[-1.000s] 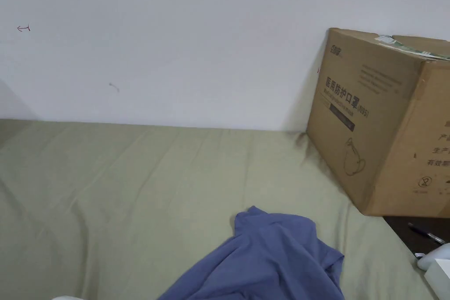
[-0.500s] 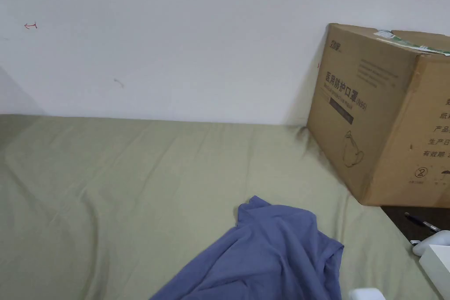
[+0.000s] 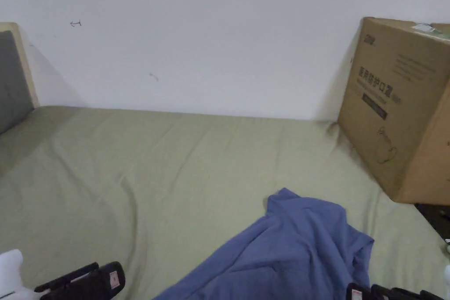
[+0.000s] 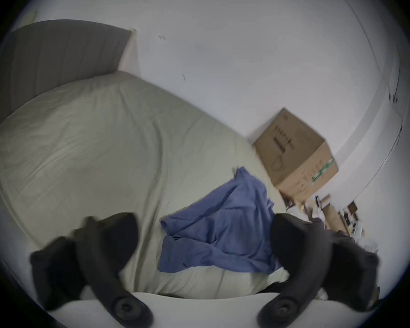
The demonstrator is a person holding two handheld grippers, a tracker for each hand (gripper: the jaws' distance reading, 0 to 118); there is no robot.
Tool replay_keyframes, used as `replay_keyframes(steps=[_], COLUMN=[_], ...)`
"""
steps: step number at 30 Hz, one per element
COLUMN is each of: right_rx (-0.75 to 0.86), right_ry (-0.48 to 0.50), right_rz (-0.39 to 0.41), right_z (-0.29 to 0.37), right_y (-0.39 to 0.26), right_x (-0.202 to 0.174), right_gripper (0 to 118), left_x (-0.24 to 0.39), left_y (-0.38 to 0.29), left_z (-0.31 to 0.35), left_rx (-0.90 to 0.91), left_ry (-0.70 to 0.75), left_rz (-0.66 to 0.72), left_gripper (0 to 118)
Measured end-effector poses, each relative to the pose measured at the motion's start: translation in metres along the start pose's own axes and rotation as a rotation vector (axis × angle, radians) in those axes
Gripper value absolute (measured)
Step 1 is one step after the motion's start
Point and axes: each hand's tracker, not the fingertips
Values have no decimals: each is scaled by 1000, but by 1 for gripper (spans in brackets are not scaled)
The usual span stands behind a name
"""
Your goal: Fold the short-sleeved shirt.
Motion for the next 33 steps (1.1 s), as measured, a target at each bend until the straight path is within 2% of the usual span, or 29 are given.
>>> replay_keyframes(steps=[1, 2, 3, 4, 7, 8, 11, 14, 17, 18, 19, 20, 21, 23, 30, 33], right_rx=[31, 49, 68, 95, 112, 101, 91, 101, 93, 91, 87, 81, 73, 61, -25, -55], right_ry=[4, 2, -15, -20, 20, 35, 34, 31, 44, 48, 51, 52, 53, 56, 46, 50], right_rz=[-7, -15, -29, -11, -44, -78, -66, -5, 8, 6, 3, 0, -3, -10, -31, -50], right_z=[4, 6, 8, 15, 18, 18, 20, 21, 17, 15, 13, 11, 9, 5, -20, -29], right_y=[-2, -3, -5, 0, -1, 4, 8, 13, 15, 15, 14, 13, 13, 10, 2, 0], right_x=[-6, -10, -13, -29, -38, -27, -26, -23, -22, -21, -19, -18, -17, -12, 7, 10], right_gripper=[62, 30, 3, 3, 2, 2, 2, 0, 0, 0, 0, 0, 0, 0, 0, 0], left_x=[-3, -1, 1, 2, -4, -4, -5, 1, -1, -6, -11, -16, -25, -31, -42, -36], left_y=[-1, -3, -8, -12, -19, -20, -9, 15, 25, 25, 23, 20, 13, 2, -18, -29], left_z=[6, 11, 15, 23, 27, 28, 8, -44, -116, -142, -165, -181, -201, -228, -285, -289], left_rx=[31, 48, 55, 67, 53, 42, 6, -142, -302, -362, -408, -433, -483, -533, -620, -657], left_ry=[-1, 26, 105, 168, 115, 130, 152, 221, 275, 276, 288, 283, 297, 355, 366, 414], left_rz=[-3, -14, -44, -77, -57, -45, -27, -34, -76, -61, -47, -33, -38, -50, -126, -150], left_gripper=[92, 56, 0, 0, 0, 0, 0, 0, 0, 12, 43, 83, 118, 113, 113, 113])
